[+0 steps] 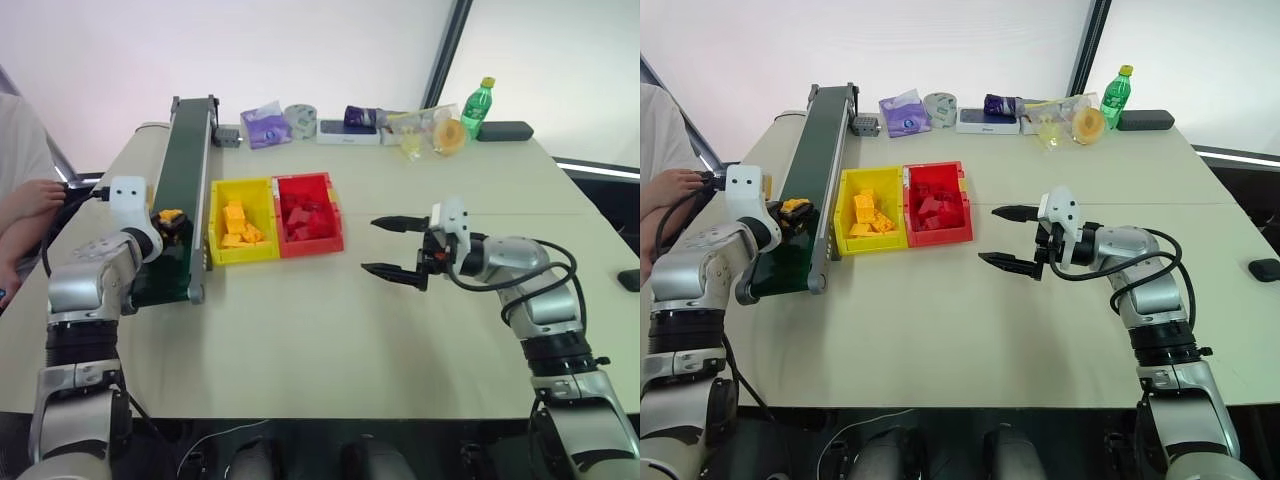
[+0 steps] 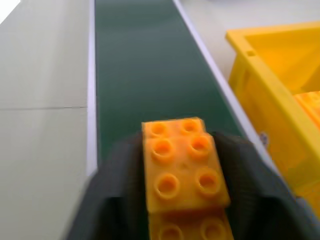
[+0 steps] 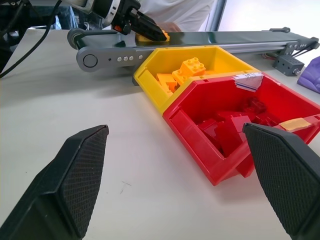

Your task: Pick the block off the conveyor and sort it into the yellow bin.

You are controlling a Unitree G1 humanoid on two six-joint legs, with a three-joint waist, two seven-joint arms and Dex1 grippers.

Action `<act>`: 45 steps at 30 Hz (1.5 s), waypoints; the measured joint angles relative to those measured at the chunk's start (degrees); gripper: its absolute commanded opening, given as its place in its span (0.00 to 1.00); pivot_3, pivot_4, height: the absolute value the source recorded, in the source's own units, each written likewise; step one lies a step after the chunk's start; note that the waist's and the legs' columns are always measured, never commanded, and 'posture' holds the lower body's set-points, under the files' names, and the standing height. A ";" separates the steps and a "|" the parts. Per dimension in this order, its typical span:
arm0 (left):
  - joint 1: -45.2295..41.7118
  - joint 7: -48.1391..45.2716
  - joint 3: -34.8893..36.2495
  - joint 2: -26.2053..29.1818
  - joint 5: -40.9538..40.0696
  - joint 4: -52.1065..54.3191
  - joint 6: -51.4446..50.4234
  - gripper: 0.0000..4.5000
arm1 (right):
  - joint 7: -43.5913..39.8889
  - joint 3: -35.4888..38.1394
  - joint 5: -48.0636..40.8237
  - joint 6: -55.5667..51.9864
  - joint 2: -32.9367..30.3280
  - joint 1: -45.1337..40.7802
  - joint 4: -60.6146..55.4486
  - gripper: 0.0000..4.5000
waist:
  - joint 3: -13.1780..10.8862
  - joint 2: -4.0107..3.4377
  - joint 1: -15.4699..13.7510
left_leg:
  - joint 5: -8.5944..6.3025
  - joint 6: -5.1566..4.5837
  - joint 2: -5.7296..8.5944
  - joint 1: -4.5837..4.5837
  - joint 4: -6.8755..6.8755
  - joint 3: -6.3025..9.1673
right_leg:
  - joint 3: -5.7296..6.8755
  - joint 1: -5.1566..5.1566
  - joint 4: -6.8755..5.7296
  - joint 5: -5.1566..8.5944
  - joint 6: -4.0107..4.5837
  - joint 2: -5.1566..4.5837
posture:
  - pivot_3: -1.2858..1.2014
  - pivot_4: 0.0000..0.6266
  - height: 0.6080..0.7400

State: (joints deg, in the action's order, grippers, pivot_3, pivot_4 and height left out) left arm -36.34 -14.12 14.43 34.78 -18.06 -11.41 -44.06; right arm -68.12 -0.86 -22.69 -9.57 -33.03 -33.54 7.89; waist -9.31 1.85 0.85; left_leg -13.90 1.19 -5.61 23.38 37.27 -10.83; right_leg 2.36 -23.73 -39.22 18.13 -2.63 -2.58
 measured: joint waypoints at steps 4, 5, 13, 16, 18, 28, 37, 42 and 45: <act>0.16 0.50 1.05 -0.05 -0.19 2.57 -0.67 0.30 | -0.01 0.00 0.01 0.02 0.00 0.00 0.01 1.00 | 0.00 0.00 -0.03 | 0.00 0.00 0.00 0.01 0.01 0.00 | 0.00 0.00 0.00 0.00 0.00 -0.01 | 0.52 0.24 1.00; 0.12 0.55 1.21 -0.05 -0.27 3.48 -0.63 0.30 | -0.02 0.00 0.01 0.03 0.00 0.00 0.01 1.00 | 0.00 0.00 -0.05 | 0.00 0.00 0.00 0.01 0.00 0.01 | 0.00 0.00 0.00 0.00 0.00 -0.01 | 0.52 0.24 1.00; -2.95 -2.17 0.82 -3.95 -5.00 13.29 -1.28 0.30 | -0.13 0.01 -0.05 0.03 0.00 -0.04 0.02 1.00 | 0.00 0.00 -0.15 | 0.00 0.00 0.02 -0.01 0.03 0.02 | 0.00 0.03 -0.03 0.00 -0.01 0.02 | 0.52 0.24 1.00; -5.10 -0.77 -2.46 -8.30 -3.18 9.33 0.17 0.30 | -0.04 0.12 -0.08 0.02 0.04 -0.18 0.06 1.00 | 0.00 0.00 -0.28 | 0.00 0.00 0.03 0.00 0.11 0.03 | 0.01 0.05 -0.05 -0.01 -0.01 0.05 | 0.52 0.24 1.00; -6.98 0.77 -4.58 -11.11 -1.07 5.00 2.70 0.30 | 0.22 0.13 -0.11 0.03 0.20 -0.36 0.04 1.00 | 0.00 0.00 -0.23 | 0.00 -0.01 0.04 0.00 0.13 0.03 | 0.00 0.06 -0.05 -0.01 -0.01 0.04 | 0.52 0.24 1.00; -12.98 2.88 -6.29 -15.89 3.98 -10.23 10.68 0.68 | 1.78 0.67 -0.73 -0.78 0.20 0.12 -1.82 1.00 | 0.00 0.00 0.10 | 0.01 0.01 0.02 0.00 0.01 -0.02 | -0.01 -0.03 -0.04 0.00 -0.01 0.08 | 0.52 0.24 1.00; -9.60 2.31 -4.33 -15.30 2.96 -2.69 11.06 0.99 | 2.92 1.65 -2.24 -2.33 0.20 1.02 -3.41 1.00 | 0.00 0.00 -0.01 | 0.01 0.01 0.02 0.02 0.03 -0.01 | -0.02 -0.03 -0.04 0.00 -0.01 0.05 | 0.52 0.24 1.00; -1.80 -1.20 -1.93 -9.63 0.37 8.93 7.34 0.99 | 2.80 1.77 -2.31 -2.29 0.18 0.90 -3.32 1.00 | 0.00 0.00 0.41 | 0.02 0.03 -0.04 0.01 -0.01 -0.02 | -0.04 -0.06 -0.04 0.00 -0.01 0.06 | 0.52 0.24 1.00; 4.75 -5.21 1.64 -3.12 -1.76 15.50 5.70 0.99 | 2.33 1.74 -2.29 -1.86 0.12 0.78 -2.95 1.00 | 0.00 0.00 0.33 | 0.02 0.03 -0.07 0.00 -0.01 -0.02 | -0.04 -0.06 -0.04 0.00 -0.01 0.04 | 0.52 0.24 1.00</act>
State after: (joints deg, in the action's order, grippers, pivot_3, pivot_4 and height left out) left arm -31.59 -19.32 16.07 31.66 -19.82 4.10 -38.36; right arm -65.80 0.88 -24.98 -11.43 -32.91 -32.76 4.94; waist -9.31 1.84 1.18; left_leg -13.88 1.22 -5.68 23.38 37.26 -10.85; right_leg 2.32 -23.79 -39.26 18.13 -2.63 -2.53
